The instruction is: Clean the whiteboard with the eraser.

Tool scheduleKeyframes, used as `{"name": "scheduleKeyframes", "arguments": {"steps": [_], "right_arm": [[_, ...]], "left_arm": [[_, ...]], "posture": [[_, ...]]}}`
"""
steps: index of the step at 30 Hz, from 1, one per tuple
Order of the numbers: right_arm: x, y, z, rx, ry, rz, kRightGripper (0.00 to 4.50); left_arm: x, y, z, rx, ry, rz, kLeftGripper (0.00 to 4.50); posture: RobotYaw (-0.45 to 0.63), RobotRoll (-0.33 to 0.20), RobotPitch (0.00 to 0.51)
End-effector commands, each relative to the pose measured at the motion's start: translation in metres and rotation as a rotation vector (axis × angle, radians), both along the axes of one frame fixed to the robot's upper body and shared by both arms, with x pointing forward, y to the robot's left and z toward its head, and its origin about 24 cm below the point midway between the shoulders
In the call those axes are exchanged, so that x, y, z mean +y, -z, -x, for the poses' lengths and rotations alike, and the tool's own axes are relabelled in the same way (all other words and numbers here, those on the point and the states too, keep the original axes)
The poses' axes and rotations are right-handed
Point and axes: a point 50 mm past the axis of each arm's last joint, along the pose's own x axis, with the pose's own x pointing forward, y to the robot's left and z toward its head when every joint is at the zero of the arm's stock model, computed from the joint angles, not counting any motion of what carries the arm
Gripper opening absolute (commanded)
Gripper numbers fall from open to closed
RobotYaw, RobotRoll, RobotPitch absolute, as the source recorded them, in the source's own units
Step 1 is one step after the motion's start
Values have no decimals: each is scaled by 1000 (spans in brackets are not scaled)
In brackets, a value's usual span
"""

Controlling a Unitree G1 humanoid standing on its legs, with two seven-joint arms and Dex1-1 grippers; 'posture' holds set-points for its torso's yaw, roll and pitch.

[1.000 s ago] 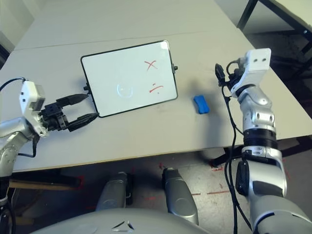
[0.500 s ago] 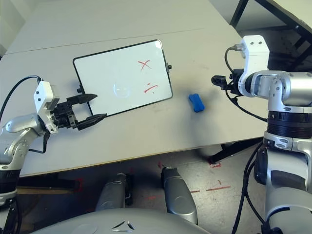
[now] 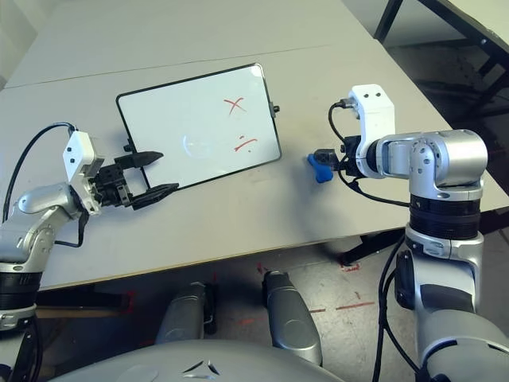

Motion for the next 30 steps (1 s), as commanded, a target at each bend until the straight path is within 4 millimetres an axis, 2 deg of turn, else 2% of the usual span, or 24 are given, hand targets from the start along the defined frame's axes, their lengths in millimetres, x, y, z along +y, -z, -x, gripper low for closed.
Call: {"name": "scheduleKeyframes", "arguments": {"steps": [1, 11, 30], "right_arm": [[7, 7, 4, 26, -23, 18, 4480], [11, 21, 10, 55, -26, 89, 4480], [17, 29, 8, 59, -17, 85, 4480]], "left_arm": [[0, 1, 1, -4, -2, -10, 4500], [4, -2, 0, -15, -13, -18, 4500], [2, -5, -3, -33, -6, -22, 4500]], "posture": [[-136, 0, 162], [-132, 0, 158], [-130, 0, 147]]}}
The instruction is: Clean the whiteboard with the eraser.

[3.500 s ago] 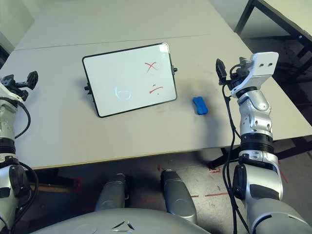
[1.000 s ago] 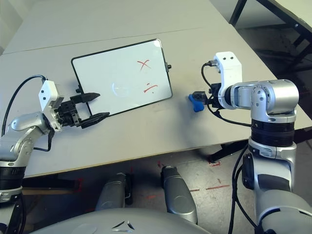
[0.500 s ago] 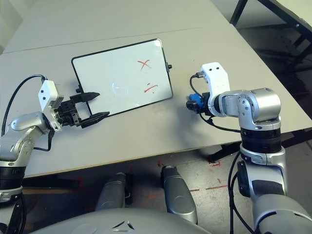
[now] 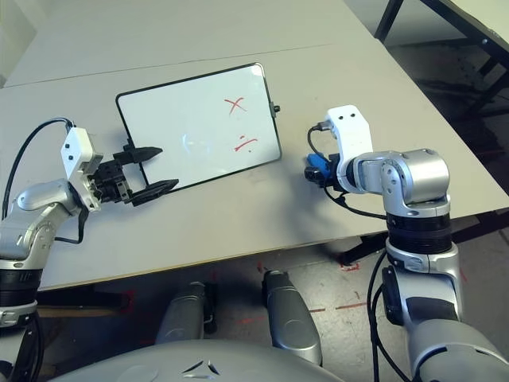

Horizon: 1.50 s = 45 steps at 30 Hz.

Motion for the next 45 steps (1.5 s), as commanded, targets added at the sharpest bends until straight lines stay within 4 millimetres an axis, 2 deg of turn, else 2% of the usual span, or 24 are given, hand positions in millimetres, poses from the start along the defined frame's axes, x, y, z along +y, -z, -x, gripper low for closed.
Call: {"name": "scheduleKeyframes", "arguments": {"steps": [1, 2, 4, 11, 13, 14, 20, 26, 28, 33, 38, 45], "right_arm": [[3, 6, 2, 33, -19, 0, 4480], [3, 6, 2, 35, -20, -1, 4033], [3, 7, 2, 39, -24, 1, 3533], [2, 7, 1, 36, -36, 5, 869], [3, 7, 1, 27, -46, 8, 364], [3, 7, 1, 22, -49, 11, 250], [4, 3, -2, -26, -105, 49, 137], [9, -24, -12, -193, -293, 202, 123], [12, -39, -18, -269, -377, 296, 120], [23, -78, -32, -480, -675, 712, 116], [48, -103, -41, -556, -919, 973, 114], [87, -105, -53, -589, -1095, 1056, 114]], "left_arm": [[3, 0, 0, -1, -9, -19, 4500], [3, 0, 0, -2, -9, -20, 4500], [3, 0, 0, -4, -10, -18, 4500], [3, -2, 1, -9, -13, -16, 4500], [3, -2, 2, -9, -15, -16, 4500], [3, -1, 2, -8, -15, -17, 4500], [4, 0, 2, -4, -20, -18, 4500], [5, 0, 0, -7, -28, -19, 4500], [6, -1, -1, -10, -32, -22, 4500], [7, -4, -4, -20, -37, -26, 4500], [6, -4, -6, -25, -37, -29, 4500], [5, -3, -8, -33, -40, -30, 4500]], "posture": [[-124, 0, 145], [-124, 0, 145], [-124, 0, 145], [-118, 0, 150], [-117, 0, 151], [-117, 0, 152], [-117, 0, 154], [-123, 0, 152], [-125, 0, 150], [-133, 0, 144], [-138, 0, 141], [-126, 0, 133]]}}
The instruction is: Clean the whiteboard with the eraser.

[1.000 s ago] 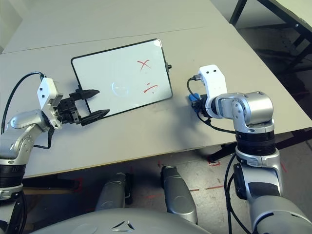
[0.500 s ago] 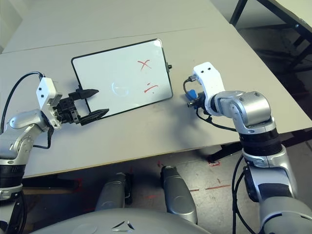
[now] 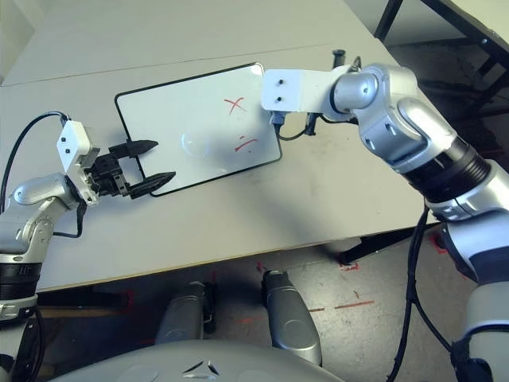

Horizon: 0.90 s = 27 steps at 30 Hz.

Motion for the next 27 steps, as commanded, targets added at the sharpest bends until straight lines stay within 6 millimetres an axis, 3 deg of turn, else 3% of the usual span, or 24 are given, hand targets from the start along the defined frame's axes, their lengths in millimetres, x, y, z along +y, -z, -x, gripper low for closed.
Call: {"name": "scheduleKeyframes", "arguments": {"steps": [1, 11, 27], "right_arm": [[11, 6, -5, 16, -47, 78, 114], [27, 9, -18, 4, -92, 137, 113], [13, 5, -33, -31, -39, 183, 108]], "left_arm": [[1, 2, -1, -2, -11, -17, 4500], [2, 4, 2, -9, -27, -19, 4500], [1, 4, 1, -18, -29, -15, 4500]], "posture": [[-121, 0, 132], [-98, 0, 125], [-96, 0, 117]]}}
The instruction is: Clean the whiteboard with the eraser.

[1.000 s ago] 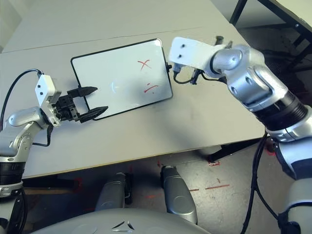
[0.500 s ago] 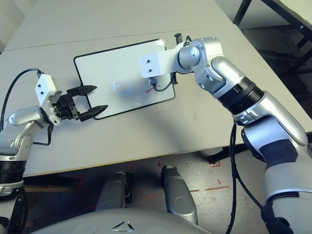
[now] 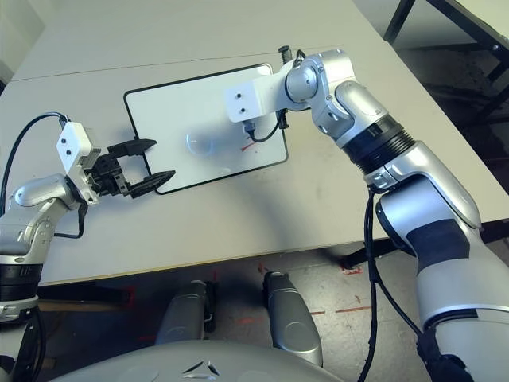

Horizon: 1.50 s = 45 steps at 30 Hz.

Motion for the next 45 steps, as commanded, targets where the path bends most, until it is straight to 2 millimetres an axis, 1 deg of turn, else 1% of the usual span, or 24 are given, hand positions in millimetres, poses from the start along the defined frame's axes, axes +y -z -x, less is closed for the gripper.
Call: {"name": "scheduleKeyframes", "arguments": {"steps": [1, 7, 19, 30, 36, 45], "right_arm": [[-5, -3, -3, -17, 21, 5, 107], [-1, 4, -5, -15, 15, 21, 107], [30, 7, -8, -22, -55, 11, 104], [52, 6, -2, -18, -124, 8, 96], [42, 10, -4, -13, -93, 40, 96], [9, 20, -7, 13, -9, 121, 93]], "left_arm": [[0, 4, 1, 7, -1, -10, 4500], [0, 4, 1, 8, -1, -11, 4500], [0, 4, 2, 6, -9, -10, 4500], [-2, 5, 4, 6, -12, 0, 4500], [-3, 6, 3, 4, -10, 5, 4500], [-5, 6, 0, 1, -4, 11, 4500]], "posture": [[-96, 0, 117], [-96, 0, 121], [-79, 0, 121], [-73, 0, 122], [-81, 0, 119], [-93, 0, 119]]}}
